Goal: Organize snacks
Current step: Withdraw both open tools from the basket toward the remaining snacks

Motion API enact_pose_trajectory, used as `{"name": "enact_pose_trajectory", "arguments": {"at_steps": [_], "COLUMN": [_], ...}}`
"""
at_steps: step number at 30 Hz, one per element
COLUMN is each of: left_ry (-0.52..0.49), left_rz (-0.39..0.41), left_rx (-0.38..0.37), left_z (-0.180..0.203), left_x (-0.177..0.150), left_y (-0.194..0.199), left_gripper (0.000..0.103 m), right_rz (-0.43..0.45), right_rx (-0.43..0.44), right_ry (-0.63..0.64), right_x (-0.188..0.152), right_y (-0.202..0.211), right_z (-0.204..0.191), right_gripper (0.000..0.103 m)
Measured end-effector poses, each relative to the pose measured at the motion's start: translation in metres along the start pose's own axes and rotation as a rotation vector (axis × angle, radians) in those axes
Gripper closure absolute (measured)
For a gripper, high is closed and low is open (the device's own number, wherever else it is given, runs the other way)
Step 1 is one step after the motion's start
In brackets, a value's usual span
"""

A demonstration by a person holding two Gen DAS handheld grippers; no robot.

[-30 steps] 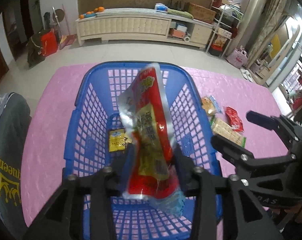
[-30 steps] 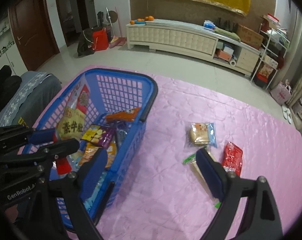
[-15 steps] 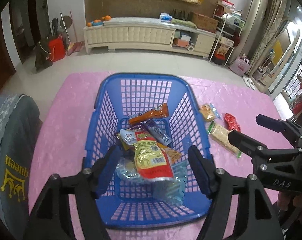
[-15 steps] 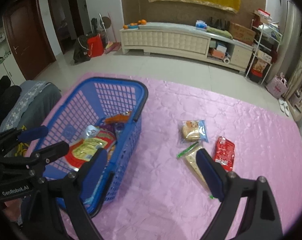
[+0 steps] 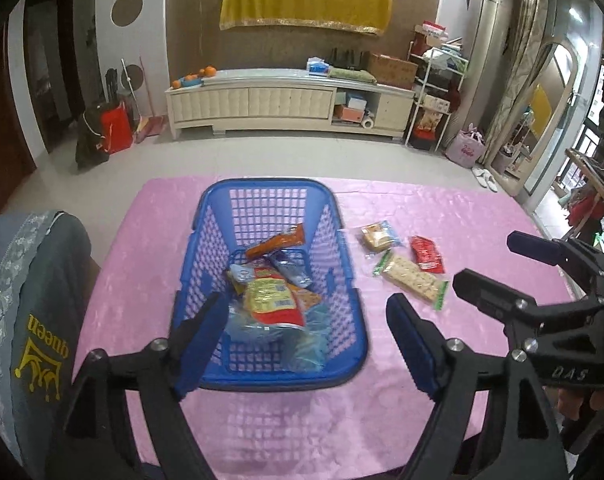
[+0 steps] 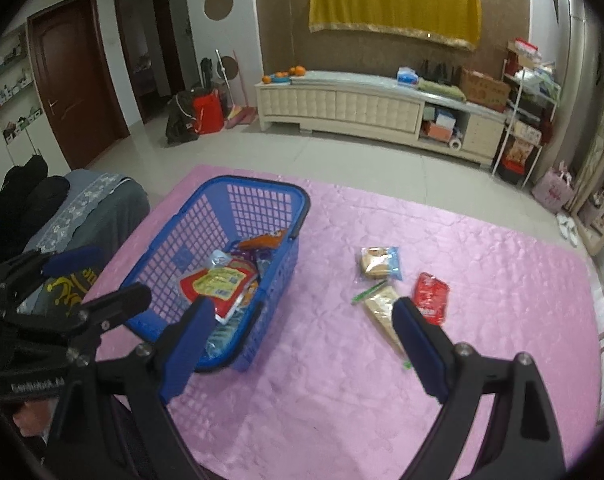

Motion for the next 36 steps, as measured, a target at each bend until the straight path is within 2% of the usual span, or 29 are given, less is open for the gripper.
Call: {"name": "enact_pose_trajectory", "arguments": {"at_steps": [11,19,23,27,36], "left_ry": [-0.075,-0.083,-0.097,-0.064,-0.036], "left_rz": [0.001,-0.058,-0.090,-0.123,-0.226], "left_rx": [-0.051,-0.100,-0.086,-0.090,-0.070], "left_z": [0.073,0.121,0.139,0.147,0.151], "left_x": [-0.004,-0.003,-0.004,-0.004,-0.017], "left_y": [-0.006,-0.045,-0.069,-0.098,-0.167], "left_gripper": [0.023,0.023,0.023,0.023,0.023], "right_rz": [0.003,-0.044,-0.053,-0.057,-0.147], "right_rx": [-0.051,-0.115,-0.130,-0.169,-0.150], "right_ry": [-0.068,-0.120,-0.136,-0.137,-0.198], "right_x": [-0.027,-0.051,-0.058,-0.065,-0.085], "right_y": [0.033,0.026,0.022,0.008,-0.063], "right_z": [0.059,0.120,0.143,0.163,0.197], "right_gripper": [0.011,0.011,0.011,0.011,0.011]}}
Point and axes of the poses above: each gripper's, at about its wrist camera, not at the fingertips, and y roughly against the way its jaws point, z to its right, x to its top, the point moved 4 cm from there along -y, roughly the way its jaws point, and after that the axes turned 1 degree about z, right-handed, at the moved point
